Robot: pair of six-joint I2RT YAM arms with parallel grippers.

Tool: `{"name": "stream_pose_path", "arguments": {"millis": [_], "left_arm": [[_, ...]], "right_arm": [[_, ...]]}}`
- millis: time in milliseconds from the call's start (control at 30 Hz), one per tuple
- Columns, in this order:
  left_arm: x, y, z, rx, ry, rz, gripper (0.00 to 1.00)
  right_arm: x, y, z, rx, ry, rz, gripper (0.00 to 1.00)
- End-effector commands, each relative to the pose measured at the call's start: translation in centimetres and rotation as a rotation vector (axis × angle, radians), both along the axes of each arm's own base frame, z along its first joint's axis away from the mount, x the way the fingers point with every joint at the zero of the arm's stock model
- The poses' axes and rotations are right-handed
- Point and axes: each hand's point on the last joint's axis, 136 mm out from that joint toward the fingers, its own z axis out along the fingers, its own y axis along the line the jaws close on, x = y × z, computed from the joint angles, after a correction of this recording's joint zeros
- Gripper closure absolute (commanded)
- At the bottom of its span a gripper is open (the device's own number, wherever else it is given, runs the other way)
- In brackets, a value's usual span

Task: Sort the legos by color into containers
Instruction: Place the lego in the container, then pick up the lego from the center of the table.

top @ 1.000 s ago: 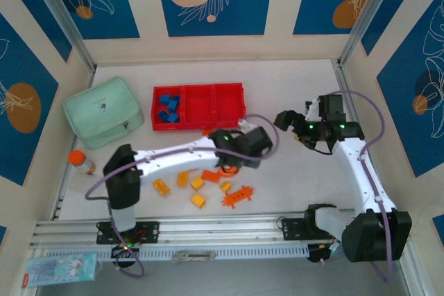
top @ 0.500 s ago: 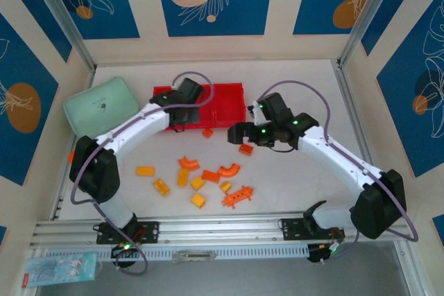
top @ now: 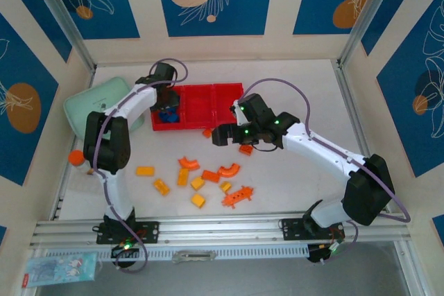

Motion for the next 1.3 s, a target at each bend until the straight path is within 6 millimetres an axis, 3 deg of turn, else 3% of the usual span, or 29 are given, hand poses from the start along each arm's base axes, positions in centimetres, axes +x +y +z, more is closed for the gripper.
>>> {"name": "stream_pose_path", "arguments": {"millis": [0,200,400,567,800,933,1067,1267], "left_arm": [[1.1,-0.4,2.5,-0.034,-0.055,-0.031,0.32],[-0.4,-0.9,4.8,-0.073,-0.082,-0.057,0.27],[-4.5,-3.6,6.2,-0.163,-0.091,-0.163,0.28],[-8.9,-8.4,6.0,-0.197,-0.085,-0.327,0.29],[-13.3,-15.3,3.6,-0.202,-0.07,-0.529,0.3],[-13.7,-17.0,1.1,-0.187,-0.048,-0.571,0.29],[-12.8,-16.6,-1.5,-0.12,-0.028,-0.553,0.29],[-11.3,-16.7,-3.5,-0.068,-0.065,-0.563,0.27]], "right_arm": [[0.4,-0.3,0.8,0.002,-0.026,-0.02,0.01],[0.7,-1.4,0.6,-0.034,-0.02,-0.053,0.01],[0.8,-3.4,-0.2,-0.027,0.029,-0.117,0.01],[0.3,-4.5,-1.5,-0.015,0.025,-0.117,0.01],[-0.6,-6.2,-3.9,0.003,0.052,-0.153,0.01],[-0.6,-7.3,-4.7,0.01,0.064,-0.185,0.01],[-0.5,-7.9,-4.6,0.038,0.055,-0.204,0.01],[-0.4,-8.8,-4.6,0.043,0.05,-0.226,0.01]]}}
